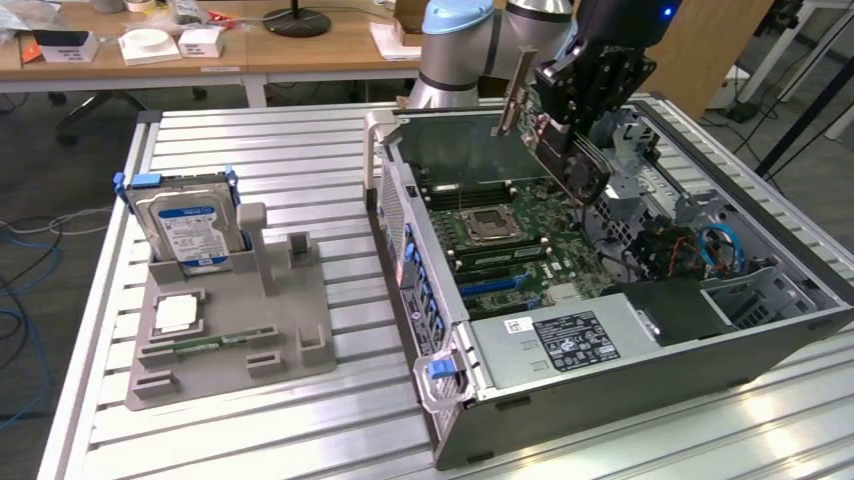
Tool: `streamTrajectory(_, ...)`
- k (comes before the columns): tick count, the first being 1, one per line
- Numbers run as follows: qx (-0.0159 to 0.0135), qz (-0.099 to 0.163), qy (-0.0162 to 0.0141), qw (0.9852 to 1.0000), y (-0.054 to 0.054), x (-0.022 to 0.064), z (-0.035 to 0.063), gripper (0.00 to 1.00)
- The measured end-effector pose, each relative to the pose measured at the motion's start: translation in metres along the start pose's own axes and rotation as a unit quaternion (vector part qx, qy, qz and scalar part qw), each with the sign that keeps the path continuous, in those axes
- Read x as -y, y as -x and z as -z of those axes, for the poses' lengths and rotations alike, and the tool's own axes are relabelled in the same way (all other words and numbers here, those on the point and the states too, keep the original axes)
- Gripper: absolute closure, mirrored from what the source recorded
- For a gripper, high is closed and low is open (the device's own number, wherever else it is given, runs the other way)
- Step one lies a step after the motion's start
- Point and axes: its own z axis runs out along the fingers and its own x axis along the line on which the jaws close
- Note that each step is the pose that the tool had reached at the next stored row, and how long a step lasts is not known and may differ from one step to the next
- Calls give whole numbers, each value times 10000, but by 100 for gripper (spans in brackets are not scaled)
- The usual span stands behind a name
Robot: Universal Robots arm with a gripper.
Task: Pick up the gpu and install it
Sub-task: 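Insert the gpu into the slot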
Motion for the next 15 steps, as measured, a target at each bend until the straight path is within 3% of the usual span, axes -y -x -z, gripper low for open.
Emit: streamTrajectory(15,-9,162,1,9999,0,0,0,74)
